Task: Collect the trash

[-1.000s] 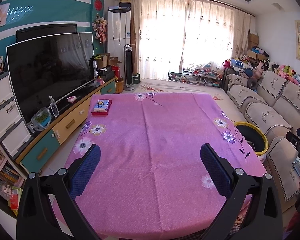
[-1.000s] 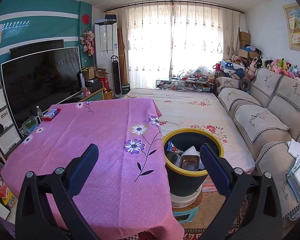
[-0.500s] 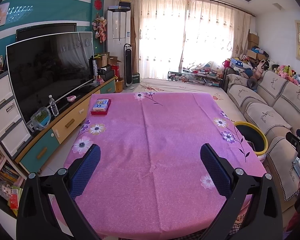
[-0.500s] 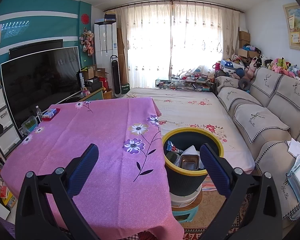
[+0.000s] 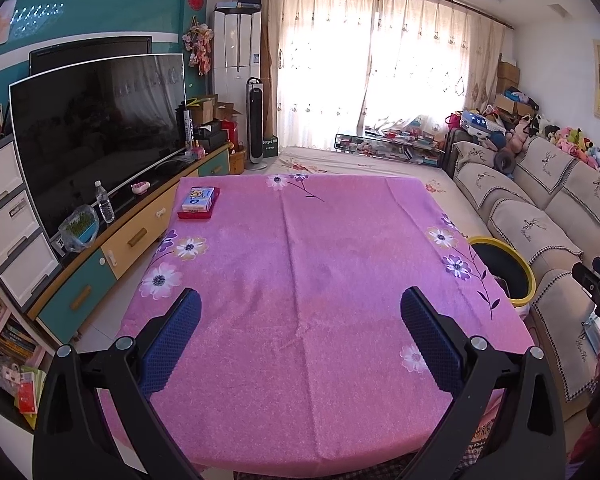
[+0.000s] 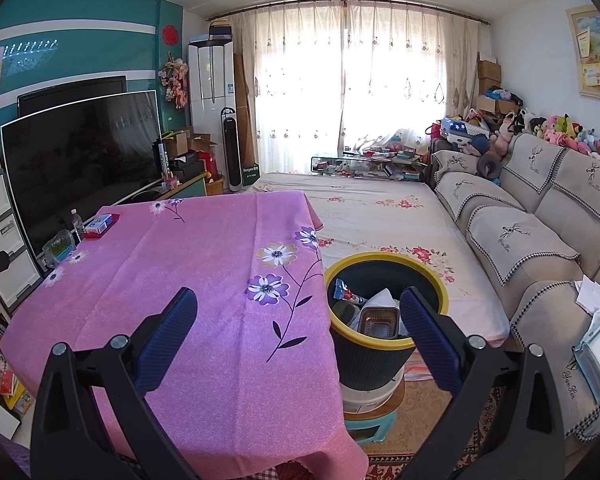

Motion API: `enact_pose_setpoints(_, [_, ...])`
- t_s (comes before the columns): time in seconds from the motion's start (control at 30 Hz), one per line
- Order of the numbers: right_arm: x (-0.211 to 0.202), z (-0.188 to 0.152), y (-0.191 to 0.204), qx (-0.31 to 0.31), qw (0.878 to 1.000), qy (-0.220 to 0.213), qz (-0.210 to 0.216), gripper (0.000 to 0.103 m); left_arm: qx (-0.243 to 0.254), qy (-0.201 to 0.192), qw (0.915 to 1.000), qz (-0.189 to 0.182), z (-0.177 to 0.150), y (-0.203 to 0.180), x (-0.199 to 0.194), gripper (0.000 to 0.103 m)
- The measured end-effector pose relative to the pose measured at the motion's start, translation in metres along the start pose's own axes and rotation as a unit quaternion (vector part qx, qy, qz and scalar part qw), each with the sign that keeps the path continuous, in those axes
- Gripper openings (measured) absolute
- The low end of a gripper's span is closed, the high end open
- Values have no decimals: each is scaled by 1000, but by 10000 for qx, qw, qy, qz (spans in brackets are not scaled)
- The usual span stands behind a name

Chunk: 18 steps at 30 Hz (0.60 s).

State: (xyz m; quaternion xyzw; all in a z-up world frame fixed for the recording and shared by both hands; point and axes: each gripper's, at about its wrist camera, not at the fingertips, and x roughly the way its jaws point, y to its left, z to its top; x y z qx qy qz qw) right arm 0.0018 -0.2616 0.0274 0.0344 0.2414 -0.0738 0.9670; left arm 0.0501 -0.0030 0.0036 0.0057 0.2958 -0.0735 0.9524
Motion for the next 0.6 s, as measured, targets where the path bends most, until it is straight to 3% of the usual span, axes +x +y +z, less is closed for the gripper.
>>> enact_pose_setpoints(0.27, [3, -1, 1, -11, 10000, 28, 28, 96, -135, -53, 9985, -524, -3, 0, 9, 98])
enact_pose_setpoints(0.37, [7, -2, 2, -25, 10000, 66, 35, 96, -1, -118, 9996, -254, -1, -5, 12, 98])
enact_pose_setpoints(0.6, [35, 7, 13, -276, 9995, 146, 31, 96, -21, 279, 9993, 235, 12, 21, 69, 98])
